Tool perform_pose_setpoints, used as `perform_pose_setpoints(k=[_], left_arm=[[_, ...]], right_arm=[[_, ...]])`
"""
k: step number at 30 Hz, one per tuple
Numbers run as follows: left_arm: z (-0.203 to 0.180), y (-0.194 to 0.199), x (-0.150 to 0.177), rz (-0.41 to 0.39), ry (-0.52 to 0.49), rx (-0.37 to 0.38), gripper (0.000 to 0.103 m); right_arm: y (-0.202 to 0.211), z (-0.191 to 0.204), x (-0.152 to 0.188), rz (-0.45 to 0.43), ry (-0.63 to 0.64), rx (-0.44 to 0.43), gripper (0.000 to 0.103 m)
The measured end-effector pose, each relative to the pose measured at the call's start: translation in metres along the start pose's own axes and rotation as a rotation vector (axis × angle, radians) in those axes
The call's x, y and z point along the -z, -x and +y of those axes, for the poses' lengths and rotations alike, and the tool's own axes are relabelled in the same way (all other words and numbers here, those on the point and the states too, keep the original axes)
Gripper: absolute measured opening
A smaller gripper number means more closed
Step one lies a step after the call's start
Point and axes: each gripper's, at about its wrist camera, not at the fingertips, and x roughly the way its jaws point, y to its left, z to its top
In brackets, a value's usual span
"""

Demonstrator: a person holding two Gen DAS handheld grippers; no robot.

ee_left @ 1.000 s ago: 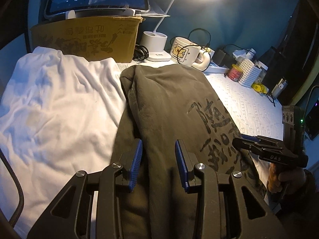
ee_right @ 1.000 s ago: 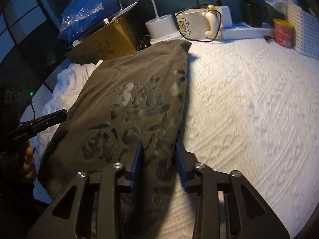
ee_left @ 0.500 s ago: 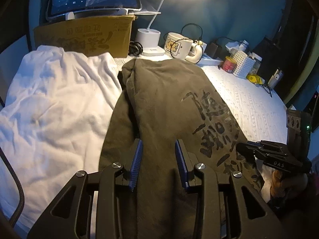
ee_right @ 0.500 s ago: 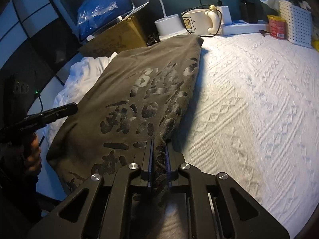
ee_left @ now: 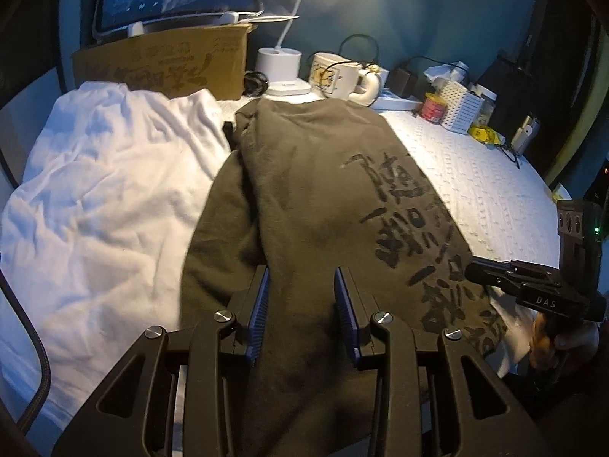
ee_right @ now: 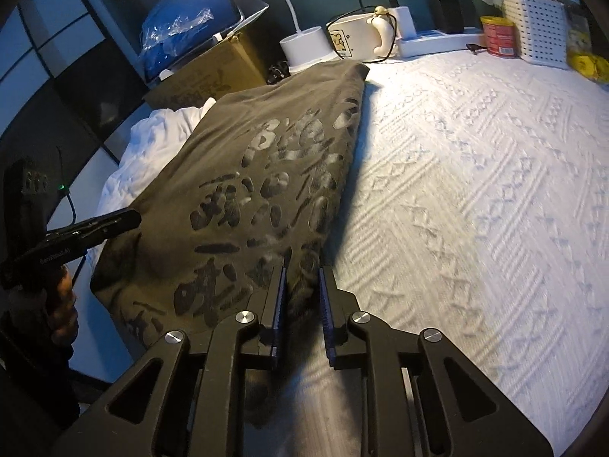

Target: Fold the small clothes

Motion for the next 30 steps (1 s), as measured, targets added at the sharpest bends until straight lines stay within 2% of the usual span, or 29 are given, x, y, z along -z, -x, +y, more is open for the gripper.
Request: perform_pose_setpoints(k=[3, 5, 7, 9, 10, 11, 14, 16, 19, 21, 23, 30], left_arm=[[-0.012, -0.001, 0.003, -0.012, -0.038, -0.016, 0.034], [-0.016, -0.005, 0.003, -0.006, -0.04, -0.033, 0.034], [-0.021, -0.004, 0.004, -0.013, -0.039, -0.035, 0.034], [-0.026, -0.003, 0.004, -0.023, -0.043, -0.04, 0.042], [-0.029, -0.003, 0.004, -0.026, -0.043, -0.038, 0.051], [-0.032, -0.002, 0.004, -0.03, -0.044, -0.035, 0.055], [-0.044, 0.0, 0.005, -0.036, -0.067, -0.048, 0.056], [-0.053, 0.002, 0.005, -0.045, -0.094, -0.066, 0.056], [-0.064, 0.006, 0.004, -0.08, -0.126, -0.103, 0.056], [-0.066, 0.007, 0.002, -0.084, -0.114, -0.087, 0.059], [-0.07, 0.009, 0.001, -0.096, -0.112, -0.085, 0.068], [-0.095, 0.021, -0.006, -0.148, -0.149, -0.059, 0.068]], right_arm=[[0.007, -0.002, 0.007, -0.003, 0.0, -0.001, 0.022], [0.012, -0.004, 0.011, -0.007, -0.002, -0.003, 0.029], [0.017, -0.005, 0.014, -0.012, -0.003, 0.0, 0.031], [0.023, -0.009, 0.017, -0.018, -0.005, 0.005, 0.032], [0.025, -0.011, 0.018, -0.022, -0.008, 0.009, 0.033], [0.028, -0.014, 0.019, -0.027, -0.012, 0.013, 0.034], [0.036, -0.022, 0.023, -0.041, -0.024, 0.022, 0.044], [0.041, -0.027, 0.026, -0.05, -0.032, 0.026, 0.046], [0.049, -0.036, 0.029, -0.062, -0.049, 0.037, 0.047], [0.054, -0.041, 0.031, -0.068, -0.056, 0.047, 0.047], [0.061, -0.046, 0.032, -0.075, -0.064, 0.058, 0.048], [0.089, -0.058, 0.032, -0.12, -0.077, 0.101, 0.048]])
